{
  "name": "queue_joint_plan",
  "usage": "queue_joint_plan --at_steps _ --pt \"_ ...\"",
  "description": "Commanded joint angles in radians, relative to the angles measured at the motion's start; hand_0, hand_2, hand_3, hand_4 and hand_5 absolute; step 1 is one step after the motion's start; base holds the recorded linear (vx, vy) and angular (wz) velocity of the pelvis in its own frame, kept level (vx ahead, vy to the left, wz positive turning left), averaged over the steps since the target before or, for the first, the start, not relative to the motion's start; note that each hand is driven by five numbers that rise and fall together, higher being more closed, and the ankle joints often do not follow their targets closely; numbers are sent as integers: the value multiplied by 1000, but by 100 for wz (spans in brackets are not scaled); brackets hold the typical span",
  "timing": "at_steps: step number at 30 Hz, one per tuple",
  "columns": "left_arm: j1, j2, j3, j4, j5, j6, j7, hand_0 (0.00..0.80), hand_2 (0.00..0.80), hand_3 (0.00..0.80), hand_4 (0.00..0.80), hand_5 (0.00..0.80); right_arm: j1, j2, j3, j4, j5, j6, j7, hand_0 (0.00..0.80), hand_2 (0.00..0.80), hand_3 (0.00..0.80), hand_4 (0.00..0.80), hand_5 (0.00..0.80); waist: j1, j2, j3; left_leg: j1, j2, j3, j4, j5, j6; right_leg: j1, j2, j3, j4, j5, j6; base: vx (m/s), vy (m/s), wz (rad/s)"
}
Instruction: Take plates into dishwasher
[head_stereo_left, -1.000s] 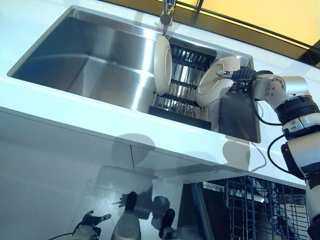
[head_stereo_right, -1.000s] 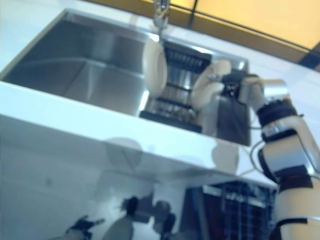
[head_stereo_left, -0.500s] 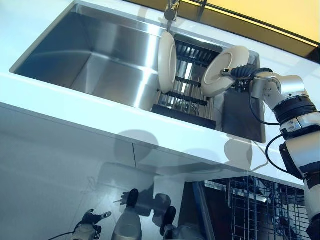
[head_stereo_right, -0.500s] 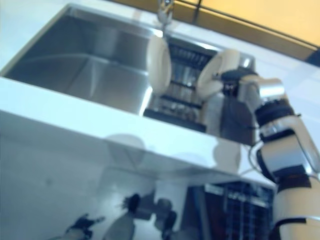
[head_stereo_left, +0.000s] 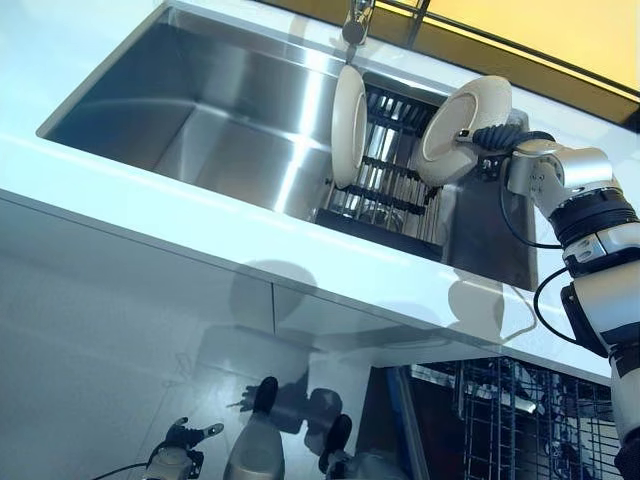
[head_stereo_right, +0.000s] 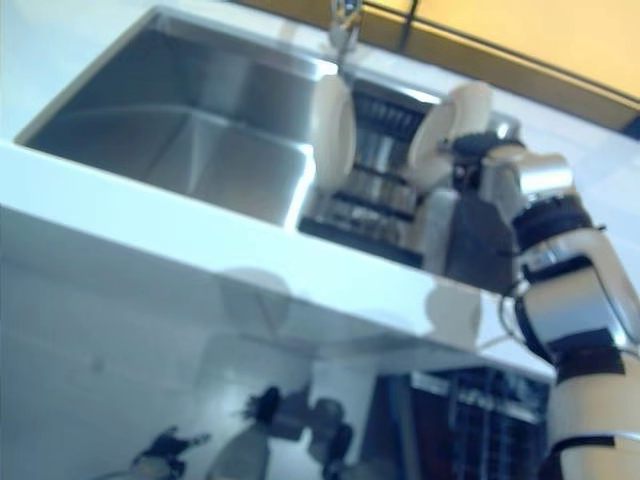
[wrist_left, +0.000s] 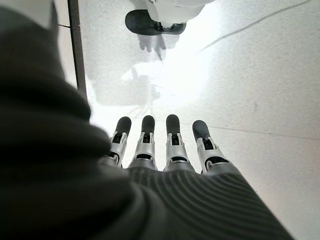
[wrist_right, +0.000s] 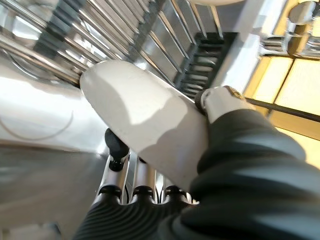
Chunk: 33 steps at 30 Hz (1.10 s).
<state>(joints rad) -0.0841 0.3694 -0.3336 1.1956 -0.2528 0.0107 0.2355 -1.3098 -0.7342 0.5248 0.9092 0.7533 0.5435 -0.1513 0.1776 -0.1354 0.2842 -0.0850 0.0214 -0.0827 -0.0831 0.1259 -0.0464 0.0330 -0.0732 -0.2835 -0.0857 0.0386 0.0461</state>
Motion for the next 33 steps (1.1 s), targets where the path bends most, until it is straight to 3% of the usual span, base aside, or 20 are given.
queue_joint_plan --at_steps 1,11,18,25,33 --pt "11 15 -50 27 25 -21 10 0 0 0 0 0 -151 -93 100 -4 -45 -104 -55 800 800 800 800 800 -7 -35 -68 44 44 68 -4 -68 -29 12 -64 13 6 36 84 5 -24 -3" --pt "31 16 -44 32 76 -4 -3 0 0 0 0 0 -193 -167 119 -33 -1 -96 -75 800 800 800 800 800 -44 -48 -140 104 57 112 -4 -85 -32 45 -58 47 -2 34 88 23 -22 -12" --pt "37 9 -39 44 93 4 -10 0 0 0 0 0 -207 -216 144 -46 -69 -71 -26 800 800 800 800 800 -76 -48 -182 137 66 148 -4 -98 -37 52 -53 84 -2 33 93 19 -12 -19" --pt "40 8 -39 46 121 10 -15 0 0 0 0 0 -227 -281 194 -46 -169 -33 57 800 800 800 800 800 -114 -48 -210 161 69 180 -4 -106 -35 47 -49 127 -2 40 98 6 -6 -21" --pt "39 13 -40 35 143 31 -45 0 0 0 0 0 -235 -386 253 -22 -339 16 269 800 800 800 800 800 -173 -31 -232 176 80 231 -4 -111 -36 29 -42 179 -2 46 100 -5 -4 -25"
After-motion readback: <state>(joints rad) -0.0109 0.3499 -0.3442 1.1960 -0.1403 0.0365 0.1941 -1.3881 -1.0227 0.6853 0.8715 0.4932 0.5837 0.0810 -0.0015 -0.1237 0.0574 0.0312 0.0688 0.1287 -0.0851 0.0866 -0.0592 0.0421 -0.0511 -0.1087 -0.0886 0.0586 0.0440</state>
